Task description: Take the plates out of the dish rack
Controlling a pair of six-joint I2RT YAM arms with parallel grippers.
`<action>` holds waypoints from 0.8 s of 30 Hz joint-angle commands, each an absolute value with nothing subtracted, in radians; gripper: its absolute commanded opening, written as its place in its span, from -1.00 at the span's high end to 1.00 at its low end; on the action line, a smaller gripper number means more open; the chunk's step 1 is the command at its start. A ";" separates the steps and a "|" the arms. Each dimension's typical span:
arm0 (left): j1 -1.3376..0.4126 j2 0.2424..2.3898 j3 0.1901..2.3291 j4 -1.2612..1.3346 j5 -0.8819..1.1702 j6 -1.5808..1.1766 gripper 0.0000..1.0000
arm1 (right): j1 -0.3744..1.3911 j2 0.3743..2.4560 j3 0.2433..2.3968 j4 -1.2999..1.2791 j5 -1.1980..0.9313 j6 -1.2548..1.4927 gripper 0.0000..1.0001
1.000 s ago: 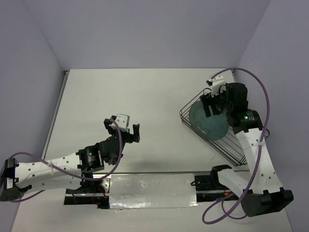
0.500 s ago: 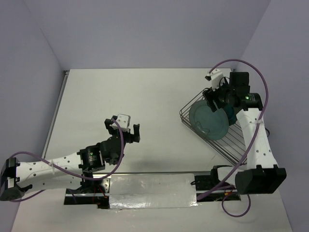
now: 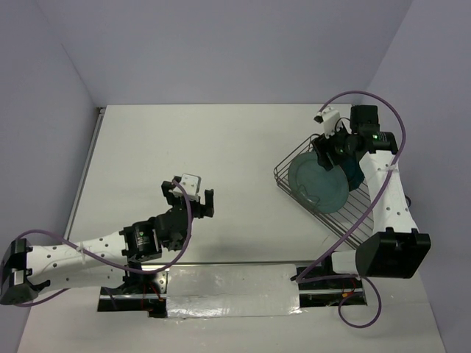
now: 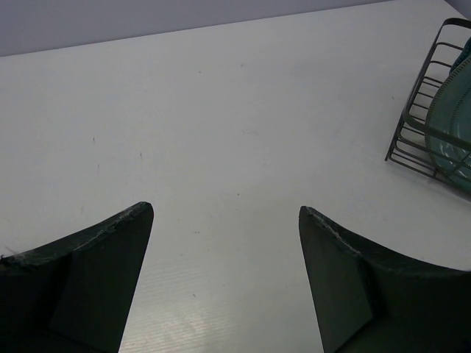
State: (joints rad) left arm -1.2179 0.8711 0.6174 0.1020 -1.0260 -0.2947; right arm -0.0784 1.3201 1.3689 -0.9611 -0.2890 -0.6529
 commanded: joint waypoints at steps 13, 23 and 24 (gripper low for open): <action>-1.215 0.922 0.649 0.166 -1.035 -0.304 -0.86 | -0.086 1.212 1.425 -0.887 -0.402 -0.558 -0.39; -1.215 1.000 0.689 0.146 -1.112 -0.288 -0.83 | -0.101 1.235 1.400 -0.815 -0.356 -0.543 -0.43; -1.215 0.999 0.683 0.158 -1.089 -0.285 -0.83 | -0.103 1.235 1.417 -0.789 -0.392 -0.508 -0.43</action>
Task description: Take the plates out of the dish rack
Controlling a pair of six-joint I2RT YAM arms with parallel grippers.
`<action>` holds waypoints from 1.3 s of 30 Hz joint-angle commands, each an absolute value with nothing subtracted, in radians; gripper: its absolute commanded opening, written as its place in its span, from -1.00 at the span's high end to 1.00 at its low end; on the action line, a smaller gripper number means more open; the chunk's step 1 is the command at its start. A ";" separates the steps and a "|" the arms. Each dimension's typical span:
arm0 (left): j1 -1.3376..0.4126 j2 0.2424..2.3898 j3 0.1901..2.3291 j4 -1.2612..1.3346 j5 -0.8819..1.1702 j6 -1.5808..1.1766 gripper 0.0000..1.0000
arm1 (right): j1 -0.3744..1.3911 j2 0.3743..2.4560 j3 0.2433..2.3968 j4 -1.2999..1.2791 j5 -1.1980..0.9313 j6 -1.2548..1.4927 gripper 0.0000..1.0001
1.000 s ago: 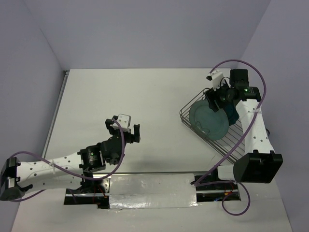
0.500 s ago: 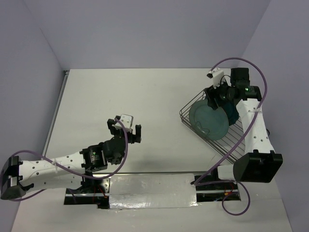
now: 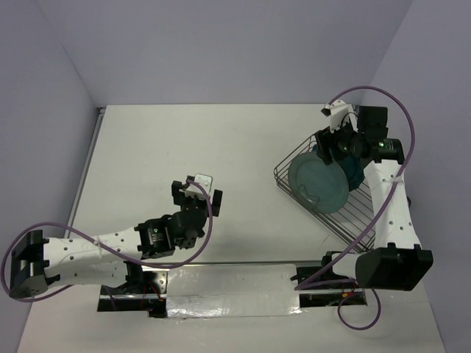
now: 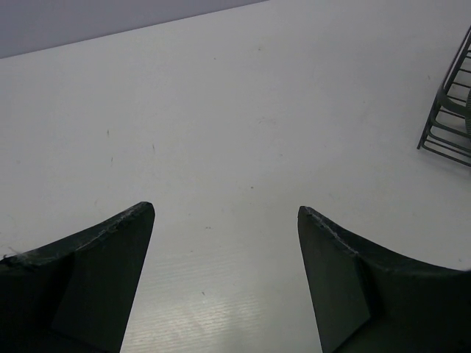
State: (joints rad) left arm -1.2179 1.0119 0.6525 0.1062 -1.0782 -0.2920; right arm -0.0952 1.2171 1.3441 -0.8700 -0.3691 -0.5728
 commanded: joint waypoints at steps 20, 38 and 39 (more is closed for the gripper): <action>-1.215 1.011 0.690 0.143 -1.091 -0.290 -0.81 | -0.178 1.312 1.368 -0.923 -0.537 -0.624 -0.23; -1.215 1.063 0.721 0.114 -1.109 -0.296 -0.77 | -0.160 1.362 1.331 -0.910 -0.489 -0.623 0.09; -1.215 1.065 0.721 0.112 -1.111 -0.296 -0.77 | -0.158 1.364 1.330 -0.907 -0.489 -0.623 0.12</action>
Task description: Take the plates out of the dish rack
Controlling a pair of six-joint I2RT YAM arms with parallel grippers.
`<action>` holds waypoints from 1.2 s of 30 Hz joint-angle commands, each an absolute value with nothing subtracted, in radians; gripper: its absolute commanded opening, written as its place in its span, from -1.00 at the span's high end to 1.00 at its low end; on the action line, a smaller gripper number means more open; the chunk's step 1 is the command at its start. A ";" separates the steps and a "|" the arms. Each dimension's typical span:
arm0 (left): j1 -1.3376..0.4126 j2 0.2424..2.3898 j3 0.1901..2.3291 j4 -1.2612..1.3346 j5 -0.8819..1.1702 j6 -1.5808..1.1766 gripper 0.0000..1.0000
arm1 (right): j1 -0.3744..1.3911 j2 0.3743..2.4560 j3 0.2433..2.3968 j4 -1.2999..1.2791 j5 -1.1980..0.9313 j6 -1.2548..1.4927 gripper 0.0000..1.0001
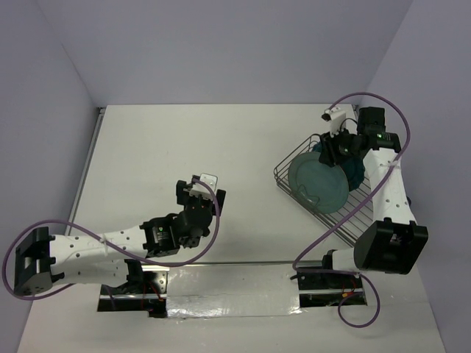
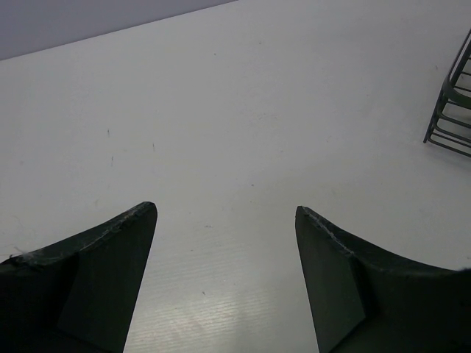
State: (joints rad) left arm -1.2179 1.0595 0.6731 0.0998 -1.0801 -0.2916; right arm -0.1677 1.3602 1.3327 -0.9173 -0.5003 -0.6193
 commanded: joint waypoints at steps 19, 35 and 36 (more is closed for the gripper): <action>-1.215 1.080 0.721 0.120 -1.127 -0.291 -0.76 | -0.129 1.362 1.304 -0.870 -0.431 -0.624 0.50; -1.215 1.085 0.719 0.124 -1.143 -0.285 -0.76 | -0.118 1.328 1.387 -0.873 -0.407 -0.614 1.00; -1.215 1.086 0.719 0.124 -1.143 -0.285 -0.76 | -0.118 1.324 1.396 -0.865 -0.405 -0.611 1.00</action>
State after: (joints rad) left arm -1.2179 1.0832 0.6792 0.0975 -1.1198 -0.2909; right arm -0.1204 1.3636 1.3178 -0.9161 -0.4164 -0.6472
